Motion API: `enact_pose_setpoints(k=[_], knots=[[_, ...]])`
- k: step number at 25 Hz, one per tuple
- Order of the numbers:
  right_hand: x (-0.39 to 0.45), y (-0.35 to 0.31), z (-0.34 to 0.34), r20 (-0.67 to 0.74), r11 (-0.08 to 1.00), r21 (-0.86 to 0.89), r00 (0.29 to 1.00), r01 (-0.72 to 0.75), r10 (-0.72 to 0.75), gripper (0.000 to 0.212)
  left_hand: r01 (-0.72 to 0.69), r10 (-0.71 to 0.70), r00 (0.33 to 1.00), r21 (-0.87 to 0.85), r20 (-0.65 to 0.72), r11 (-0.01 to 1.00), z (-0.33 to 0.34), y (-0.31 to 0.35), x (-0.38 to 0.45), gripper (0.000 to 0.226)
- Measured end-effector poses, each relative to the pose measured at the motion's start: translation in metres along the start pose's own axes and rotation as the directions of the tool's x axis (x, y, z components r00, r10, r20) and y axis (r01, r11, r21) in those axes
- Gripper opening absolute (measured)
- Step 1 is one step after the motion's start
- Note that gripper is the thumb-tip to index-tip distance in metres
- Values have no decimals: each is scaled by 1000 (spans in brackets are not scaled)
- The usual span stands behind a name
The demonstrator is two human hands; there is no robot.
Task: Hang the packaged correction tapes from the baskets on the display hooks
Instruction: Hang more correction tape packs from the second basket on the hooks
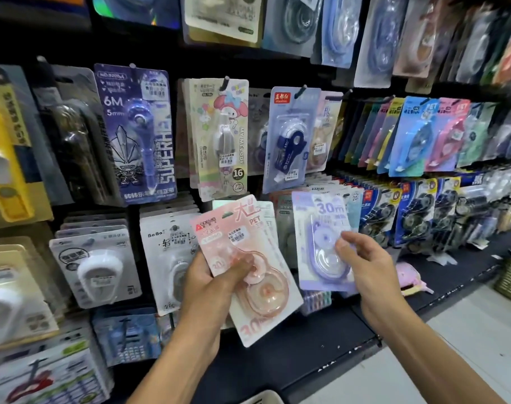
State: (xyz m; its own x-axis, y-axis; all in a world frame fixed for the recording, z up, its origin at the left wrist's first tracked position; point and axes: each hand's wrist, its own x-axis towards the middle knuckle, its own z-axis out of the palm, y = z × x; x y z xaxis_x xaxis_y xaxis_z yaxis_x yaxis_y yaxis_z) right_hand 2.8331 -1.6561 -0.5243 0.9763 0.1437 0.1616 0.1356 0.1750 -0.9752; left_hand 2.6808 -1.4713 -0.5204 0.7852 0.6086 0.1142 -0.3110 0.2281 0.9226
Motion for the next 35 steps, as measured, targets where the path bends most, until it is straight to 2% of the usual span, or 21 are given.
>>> enact_pose_setpoints(k=[1,3,7,9,13,14,16,18,20,22,24,25,26,28,31,33,35], knots=[[6,4,-7,2,995,-104,1000,1,-1,9,-19,19,1000,7,-14,1000,-5,1,1,38],[12,9,-14,54,985,-175,999,10,-1,10,-48,48,999,2,-14,999,-10,4,0,46],[15,4,-12,232,940,-299,968,162,-93,18,-67,67,998,-7,7,998,-9,3,-3,55],[19,6,-11,165,952,-268,981,146,-104,14,-62,62,998,-14,7,998,-8,2,-2,57],[24,10,-9,-65,994,-100,996,55,-61,9,-52,52,999,-73,0,996,-11,6,-1,54],[24,9,-9,-81,994,-102,995,47,-55,9,-49,50,999,-77,7,996,-11,7,-1,54],[26,10,-4,9,979,-201,999,33,-32,8,-52,53,998,-50,18,997,-9,8,-1,55],[22,14,2,166,907,-419,986,42,31,27,-66,66,998,-19,8,998,-6,9,-2,53],[9,10,11,236,822,-550,971,151,-21,41,-84,84,996,-2,-22,996,-3,10,-1,52],[-11,4,26,416,894,-376,907,242,-70,46,-93,95,995,45,-44,995,1,8,1,54],[-29,6,37,556,979,-144,830,141,-38,62,-74,77,997,83,-24,994,6,6,3,55],[-32,7,39,541,993,-66,840,100,-48,67,-61,60,998,80,10,995,7,5,4,57],[-30,6,39,474,998,13,879,62,-61,69,-37,34,998,56,50,998,7,4,4,57],[-17,2,30,311,988,151,949,-1,-46,61,2,-2,994,7,107,1000,7,2,4,51],[3,2,4,163,997,77,986,10,-22,43,-41,38,998,44,52,998,4,-1,4,31],[12,7,-11,111,998,57,994,-18,11,29,-51,49,998,46,32,998,3,0,4,28],[19,11,-19,110,998,38,993,-52,48,26,-57,55,997,47,45,997,2,2,4,29]])
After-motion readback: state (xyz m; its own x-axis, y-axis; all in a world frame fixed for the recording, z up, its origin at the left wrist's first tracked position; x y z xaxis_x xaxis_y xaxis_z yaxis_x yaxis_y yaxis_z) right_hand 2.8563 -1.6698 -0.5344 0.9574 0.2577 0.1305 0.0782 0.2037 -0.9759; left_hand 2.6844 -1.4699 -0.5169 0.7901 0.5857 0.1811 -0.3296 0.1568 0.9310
